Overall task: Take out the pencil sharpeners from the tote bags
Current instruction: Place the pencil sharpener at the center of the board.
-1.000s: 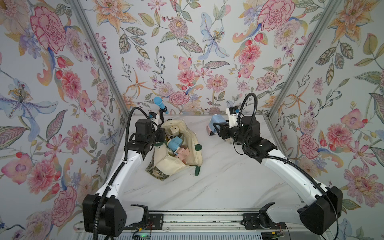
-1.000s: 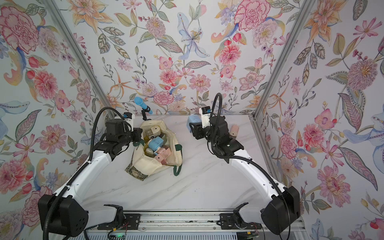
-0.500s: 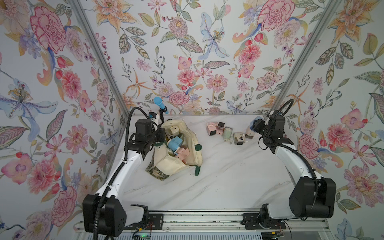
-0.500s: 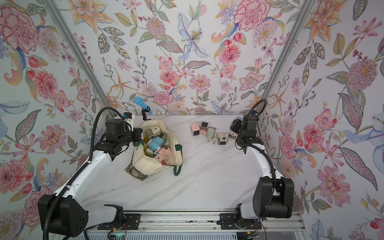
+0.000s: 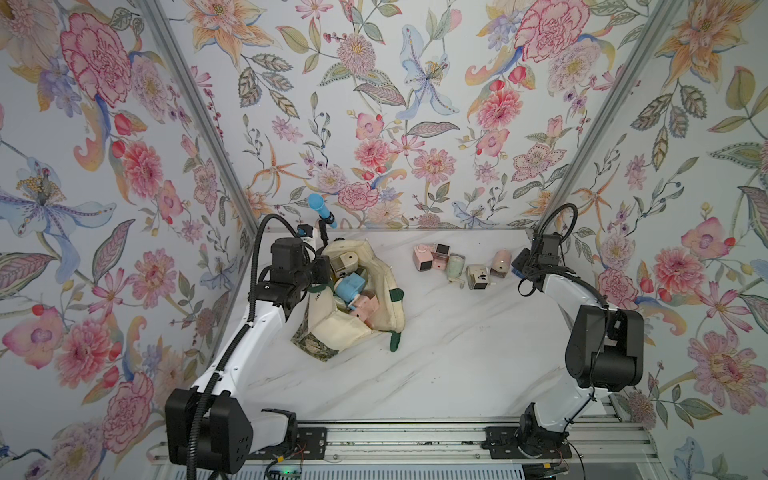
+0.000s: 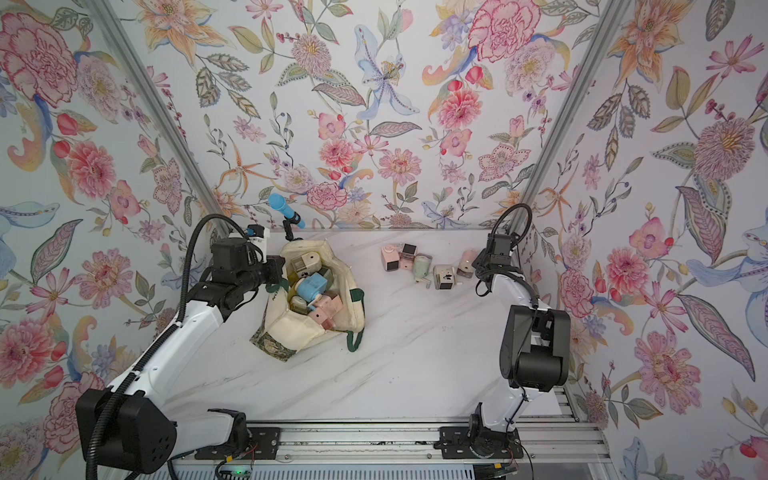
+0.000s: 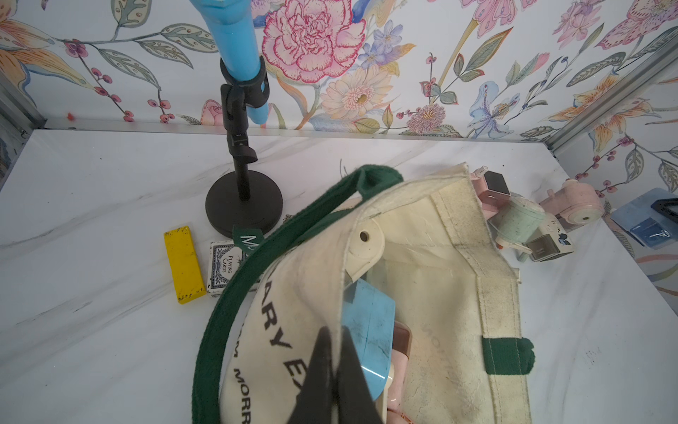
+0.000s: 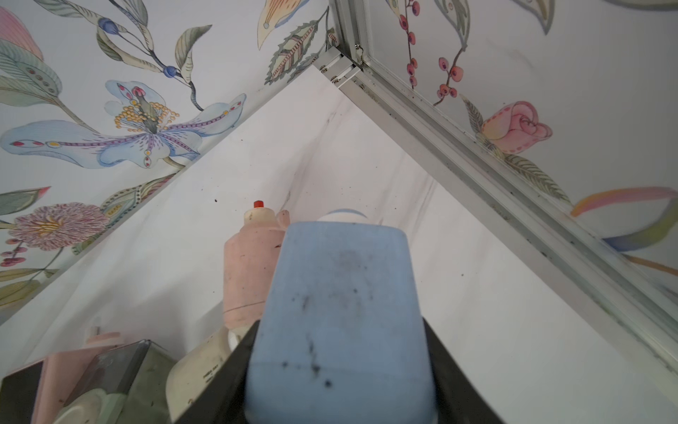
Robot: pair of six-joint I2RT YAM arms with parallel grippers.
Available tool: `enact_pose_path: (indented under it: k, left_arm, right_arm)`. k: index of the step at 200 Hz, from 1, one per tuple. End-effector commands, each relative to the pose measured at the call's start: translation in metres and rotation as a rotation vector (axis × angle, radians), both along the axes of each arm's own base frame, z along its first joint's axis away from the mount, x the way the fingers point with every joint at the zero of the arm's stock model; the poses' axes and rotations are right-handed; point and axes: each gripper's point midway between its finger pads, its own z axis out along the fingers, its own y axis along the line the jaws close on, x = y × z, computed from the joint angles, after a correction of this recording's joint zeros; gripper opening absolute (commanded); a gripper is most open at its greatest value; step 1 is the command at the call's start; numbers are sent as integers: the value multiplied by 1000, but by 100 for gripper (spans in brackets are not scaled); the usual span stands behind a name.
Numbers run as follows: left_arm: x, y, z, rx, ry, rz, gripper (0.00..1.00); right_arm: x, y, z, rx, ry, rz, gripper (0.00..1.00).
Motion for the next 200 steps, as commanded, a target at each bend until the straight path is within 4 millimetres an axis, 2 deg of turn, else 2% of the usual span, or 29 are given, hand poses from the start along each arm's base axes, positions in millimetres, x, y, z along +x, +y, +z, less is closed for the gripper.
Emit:
enact_pose_path:
  k: [1, 38, 101, 137, 163, 180, 200]
  left_arm:
    - [3, -11, 36, -40, -104, -40, 0]
    - [3, -11, 36, -34, -104, -40, 0]
    - [3, -11, 36, -33, -102, -37, 0]
    - [4, -11, 35, -32, -101, -36, 0]
    - [3, -11, 35, -32, -101, -38, 0]
    - [3, -11, 36, -32, -103, -39, 0]
    - [3, -11, 36, -33, -103, -37, 0]
  right_arm:
    - [7, -17, -5, -88, 33, -22, 43]
    - [16, -20, -32, -92, 88, -3, 43]
    - [22, -19, -60, -86, 124, 25, 49]
    - [18, -17, -60, -83, 124, 22, 58]
    - [16, -13, -58, -84, 120, 26, 69]
    - [16, -10, -55, -90, 117, 28, 77]
    - [14, -8, -48, -96, 114, 26, 81]
